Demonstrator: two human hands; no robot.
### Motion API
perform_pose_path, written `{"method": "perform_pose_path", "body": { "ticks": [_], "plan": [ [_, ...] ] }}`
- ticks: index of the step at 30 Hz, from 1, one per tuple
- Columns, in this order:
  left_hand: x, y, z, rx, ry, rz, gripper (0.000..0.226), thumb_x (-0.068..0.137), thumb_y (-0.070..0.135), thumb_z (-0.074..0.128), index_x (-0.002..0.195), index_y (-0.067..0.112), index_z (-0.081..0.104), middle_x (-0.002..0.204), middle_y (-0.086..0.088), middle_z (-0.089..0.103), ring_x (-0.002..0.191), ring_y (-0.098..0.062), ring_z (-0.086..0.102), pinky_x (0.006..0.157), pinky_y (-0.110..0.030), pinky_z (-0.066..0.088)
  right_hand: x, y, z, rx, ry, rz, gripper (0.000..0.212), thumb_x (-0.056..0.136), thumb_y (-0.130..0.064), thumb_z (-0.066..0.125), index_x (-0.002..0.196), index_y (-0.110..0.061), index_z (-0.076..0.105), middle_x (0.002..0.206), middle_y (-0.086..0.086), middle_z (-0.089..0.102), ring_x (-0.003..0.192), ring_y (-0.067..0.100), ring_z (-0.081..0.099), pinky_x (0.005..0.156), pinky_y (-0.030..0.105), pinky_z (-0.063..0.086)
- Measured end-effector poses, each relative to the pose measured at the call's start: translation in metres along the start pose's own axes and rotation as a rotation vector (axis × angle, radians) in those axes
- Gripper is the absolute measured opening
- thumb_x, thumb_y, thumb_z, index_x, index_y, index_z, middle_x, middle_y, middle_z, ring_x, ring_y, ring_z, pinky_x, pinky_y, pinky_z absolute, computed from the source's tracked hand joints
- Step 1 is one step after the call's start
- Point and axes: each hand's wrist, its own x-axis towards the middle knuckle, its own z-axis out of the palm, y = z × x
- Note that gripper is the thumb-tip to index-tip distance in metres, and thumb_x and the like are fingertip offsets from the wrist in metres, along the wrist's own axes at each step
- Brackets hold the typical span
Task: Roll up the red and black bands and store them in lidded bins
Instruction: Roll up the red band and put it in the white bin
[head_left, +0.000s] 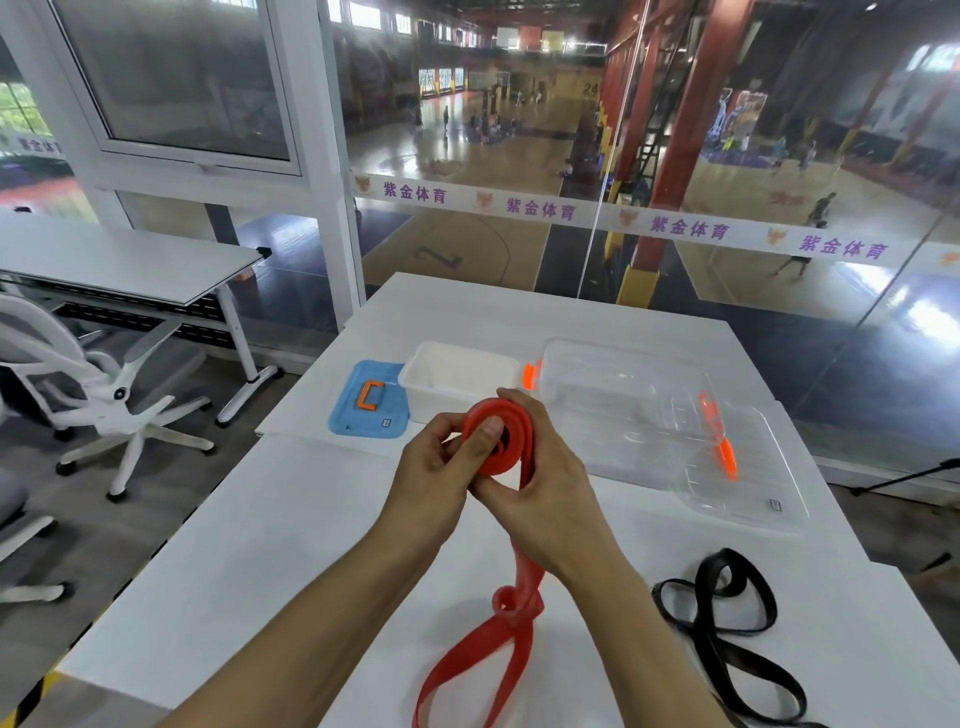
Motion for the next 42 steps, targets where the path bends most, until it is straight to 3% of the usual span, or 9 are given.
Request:
{"method": "perform_pose_path", "body": {
  "ticks": [3, 6, 13, 17, 19, 25, 34, 39, 42],
  "plan": [
    [-0.002, 0.000, -0.001, 0.021, -0.050, -0.008, 0.046, 0.076, 0.048, 0.068, 0.110, 0.016, 0.069, 0.089, 0.006, 0.079, 0.086, -0.003, 0.073, 0.080, -0.018, 0.056, -0.007, -0.001, 0.005, 0.050, 0.083, -0.001, 0.068, 0.084, -0.046, 0.077, 0.139, -0.052, 0.038, 0.137, -0.027, 0.057, 0.122, 0.004, 0.061, 0.104, 0.034, 0.054],
    [0.000, 0.001, -0.011, 0.044, -0.100, -0.060, 0.050, 0.072, 0.045, 0.075, 0.107, 0.010, 0.069, 0.087, -0.003, 0.079, 0.086, -0.014, 0.075, 0.090, -0.033, 0.058, -0.008, 0.000, 0.002, 0.009, 0.065, -0.015, 0.063, 0.081, -0.045, 0.079, 0.134, -0.051, 0.045, 0.124, -0.031, 0.062, 0.114, -0.001, 0.063, 0.097, 0.027, 0.056],
    [0.009, 0.013, -0.044, 0.293, -0.379, -0.122, 0.045, 0.080, 0.038, 0.077, 0.120, 0.020, 0.067, 0.111, -0.002, 0.077, 0.105, -0.017, 0.073, 0.091, -0.034, 0.060, 0.000, 0.002, -0.024, -0.325, -0.329, -0.107, 0.093, 0.084, -0.034, 0.080, 0.148, -0.069, 0.021, 0.125, -0.016, 0.063, 0.111, 0.008, 0.060, 0.099, 0.034, 0.053],
    [0.008, 0.016, -0.045, 0.395, -0.399, -0.049, 0.025, 0.084, 0.025, 0.078, 0.109, 0.023, 0.074, 0.104, 0.000, 0.079, 0.100, -0.015, 0.074, 0.085, -0.028, 0.061, 0.000, -0.003, -0.024, -0.412, -0.418, -0.115, 0.101, 0.088, -0.029, 0.076, 0.150, -0.069, 0.007, 0.127, -0.008, 0.060, 0.114, 0.014, 0.058, 0.100, 0.035, 0.051],
    [0.006, 0.015, -0.043, 0.364, -0.348, 0.003, 0.026, 0.079, 0.024, 0.081, 0.104, 0.018, 0.075, 0.099, -0.002, 0.080, 0.095, -0.018, 0.076, 0.081, -0.028, 0.061, 0.000, -0.003, -0.025, -0.358, -0.394, -0.096, 0.102, 0.086, -0.027, 0.078, 0.152, -0.065, 0.011, 0.132, -0.013, 0.059, 0.116, 0.009, 0.058, 0.101, 0.030, 0.050],
    [-0.001, 0.014, -0.029, 0.196, -0.179, 0.124, 0.036, 0.070, 0.033, 0.078, 0.103, 0.019, 0.074, 0.097, -0.003, 0.080, 0.092, -0.019, 0.076, 0.079, -0.026, 0.061, 0.002, 0.002, -0.036, -0.051, -0.267, -0.036, 0.077, 0.081, -0.011, 0.077, 0.134, -0.054, 0.043, 0.085, -0.009, 0.061, 0.069, 0.009, 0.058, 0.072, 0.025, 0.055],
    [0.001, 0.017, -0.010, -0.016, 0.014, 0.124, 0.038, 0.067, 0.040, 0.076, 0.101, 0.023, 0.073, 0.096, 0.002, 0.079, 0.095, -0.016, 0.076, 0.073, -0.025, 0.061, -0.002, 0.008, -0.015, 0.109, -0.074, -0.045, 0.087, 0.081, -0.032, 0.086, 0.148, -0.053, 0.034, 0.128, -0.037, 0.055, 0.120, -0.004, 0.060, 0.101, 0.019, 0.051],
    [-0.001, 0.012, 0.000, -0.103, 0.030, 0.004, 0.054, 0.071, 0.053, 0.069, 0.112, 0.018, 0.069, 0.098, 0.000, 0.080, 0.096, -0.016, 0.076, 0.083, -0.030, 0.060, -0.008, 0.002, 0.005, -0.008, 0.103, -0.043, 0.092, 0.082, -0.051, 0.078, 0.153, -0.054, 0.020, 0.147, -0.028, 0.049, 0.124, -0.003, 0.056, 0.101, 0.016, 0.047],
    [-0.003, 0.006, -0.002, -0.114, -0.027, -0.087, 0.052, 0.077, 0.052, 0.065, 0.115, 0.015, 0.065, 0.099, -0.005, 0.079, 0.098, -0.021, 0.076, 0.084, -0.032, 0.059, -0.006, 0.007, 0.005, -0.041, 0.129, -0.025, 0.084, 0.079, -0.051, 0.081, 0.147, -0.052, 0.032, 0.142, -0.028, 0.053, 0.121, -0.003, 0.056, 0.101, 0.018, 0.048]
  ]
}}
